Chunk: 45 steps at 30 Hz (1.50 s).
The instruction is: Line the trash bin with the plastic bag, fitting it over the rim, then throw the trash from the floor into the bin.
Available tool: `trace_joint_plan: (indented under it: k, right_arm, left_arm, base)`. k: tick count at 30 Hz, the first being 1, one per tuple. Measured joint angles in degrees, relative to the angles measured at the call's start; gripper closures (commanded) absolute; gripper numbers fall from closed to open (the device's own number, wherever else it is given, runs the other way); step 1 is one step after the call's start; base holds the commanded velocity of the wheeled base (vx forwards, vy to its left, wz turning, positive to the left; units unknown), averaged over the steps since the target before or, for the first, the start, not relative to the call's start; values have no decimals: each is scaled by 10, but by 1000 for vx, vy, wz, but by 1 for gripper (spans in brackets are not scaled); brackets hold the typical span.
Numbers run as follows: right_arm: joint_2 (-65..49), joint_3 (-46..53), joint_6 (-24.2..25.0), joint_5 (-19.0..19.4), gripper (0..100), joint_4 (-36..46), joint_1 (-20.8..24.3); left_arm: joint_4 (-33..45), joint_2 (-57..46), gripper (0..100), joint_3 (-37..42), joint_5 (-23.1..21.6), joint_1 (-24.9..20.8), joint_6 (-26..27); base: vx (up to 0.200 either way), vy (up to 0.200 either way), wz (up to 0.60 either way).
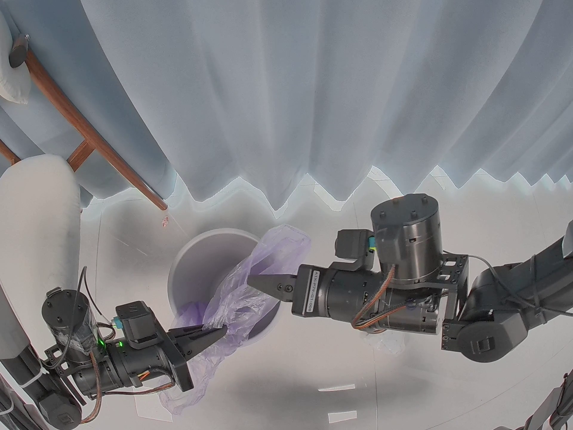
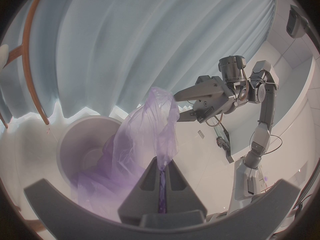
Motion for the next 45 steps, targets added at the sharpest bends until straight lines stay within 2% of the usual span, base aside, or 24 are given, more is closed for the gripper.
trace_joint_plan:
  k: [5, 13, 14, 22, 27, 35, 45]
  right_arm:
    - [21, -1, 3, -10, 100, -41, 5]
    - [2, 21, 14, -11, 100, -47, 4]
    - [-3, 26, 14, -11, 100, -47, 3]
    - [-24, 54, 8, -9, 100, -88, -22]
    - [-29, 58, 8, 4, 100, -124, -49]
    - [-41, 60, 7, 32, 100, -135, -91]
    - [-49, 58, 2, 41, 100, -136, -106]
  left_arm:
    - [0, -1, 100, 0, 0, -1, 0]
    - [0, -1, 100, 0, 0, -1, -4]
    - [0, -1, 0, 0, 0, -1, -4]
    - [0, -2, 0, 0, -1, 6, -14]
    - [0, -7, 0, -11, -3, 33, -28]
    - [8, -44, 0, -25, -2, 53, -115]
    - [45, -44, 0, -20, 20, 69, -120]
  base:
    - [0, 0, 0]
    - [0, 0, 0]
    - [0, 0, 0]
    - [0, 0, 0]
    - [0, 0, 0]
    - [0, 0, 0]
    - [0, 0, 0]
